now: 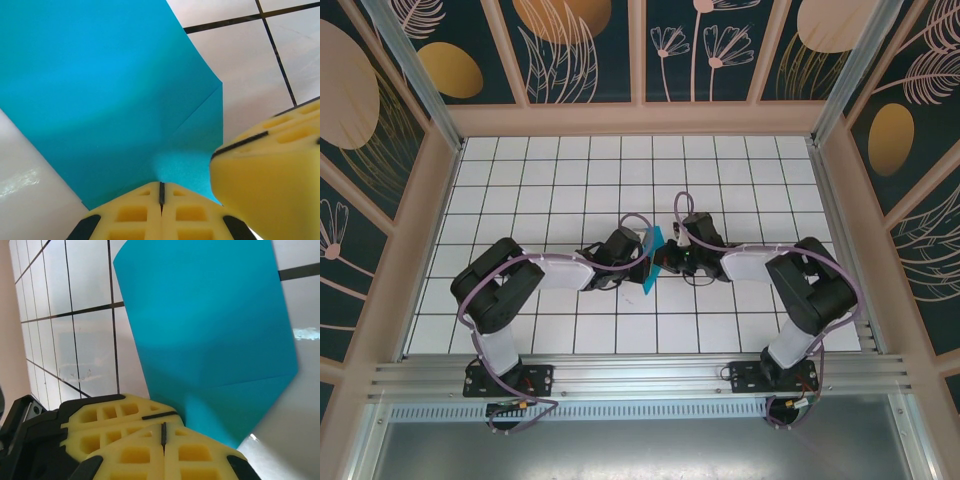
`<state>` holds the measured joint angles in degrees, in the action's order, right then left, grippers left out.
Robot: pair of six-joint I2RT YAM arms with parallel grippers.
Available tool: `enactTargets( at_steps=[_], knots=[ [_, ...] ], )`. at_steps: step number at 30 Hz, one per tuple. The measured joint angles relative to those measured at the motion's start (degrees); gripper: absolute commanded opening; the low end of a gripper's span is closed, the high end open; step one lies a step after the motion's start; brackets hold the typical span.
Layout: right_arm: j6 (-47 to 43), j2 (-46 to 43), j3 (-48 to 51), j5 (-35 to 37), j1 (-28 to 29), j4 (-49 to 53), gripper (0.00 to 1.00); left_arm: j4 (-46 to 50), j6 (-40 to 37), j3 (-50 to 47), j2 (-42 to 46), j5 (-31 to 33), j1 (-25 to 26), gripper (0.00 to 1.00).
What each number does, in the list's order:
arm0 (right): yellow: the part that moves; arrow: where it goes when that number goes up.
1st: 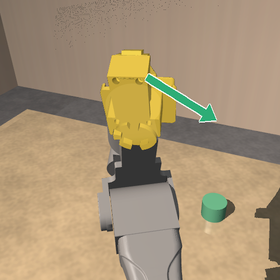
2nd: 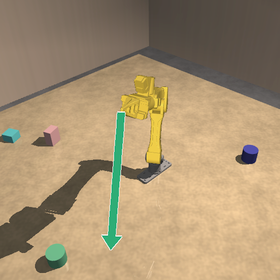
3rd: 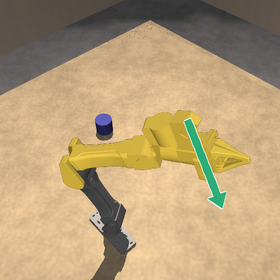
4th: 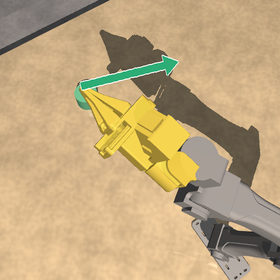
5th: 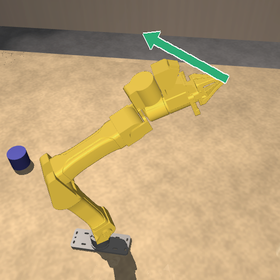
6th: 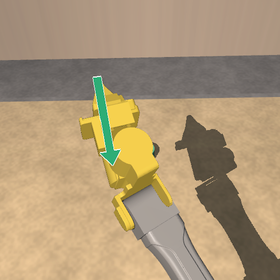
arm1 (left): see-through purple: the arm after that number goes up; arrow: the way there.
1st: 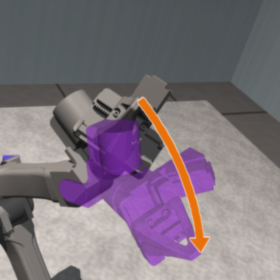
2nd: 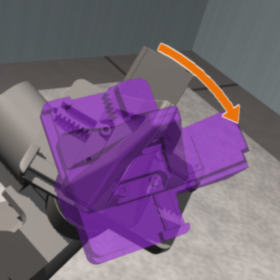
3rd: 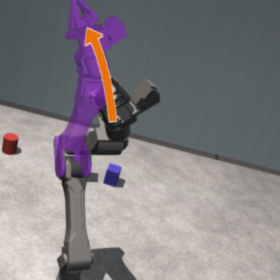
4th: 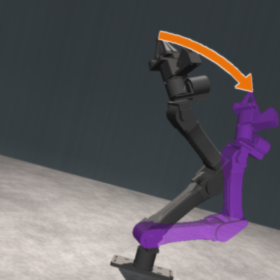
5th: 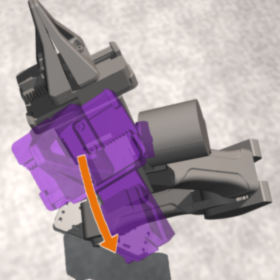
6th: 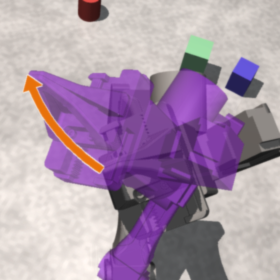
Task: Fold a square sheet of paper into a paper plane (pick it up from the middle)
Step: Third fold the triangle at the center of the table.
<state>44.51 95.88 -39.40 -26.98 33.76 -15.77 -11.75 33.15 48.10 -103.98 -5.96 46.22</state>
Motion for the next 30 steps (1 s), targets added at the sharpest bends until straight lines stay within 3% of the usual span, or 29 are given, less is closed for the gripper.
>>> enactTargets(
  at_steps=[15,24,30],
  knots=[
    [1.46,1.90,2.16,1.81,1.62,-0.83,0.05,-0.09,0.20,-0.63,0.61,0.42,0.00,0.00],
    [4.68,-6.43,7.85,2.29,3.61,-1.55,0.05,-0.57,1.25,-1.64,1.31,1.01,0.00,0.00],
    [8.09,-6.54,9.79,1.68,5.90,-4.74,0.05,-1.49,2.34,-2.05,1.31,1.01,0.00,0.00]
  ],
)
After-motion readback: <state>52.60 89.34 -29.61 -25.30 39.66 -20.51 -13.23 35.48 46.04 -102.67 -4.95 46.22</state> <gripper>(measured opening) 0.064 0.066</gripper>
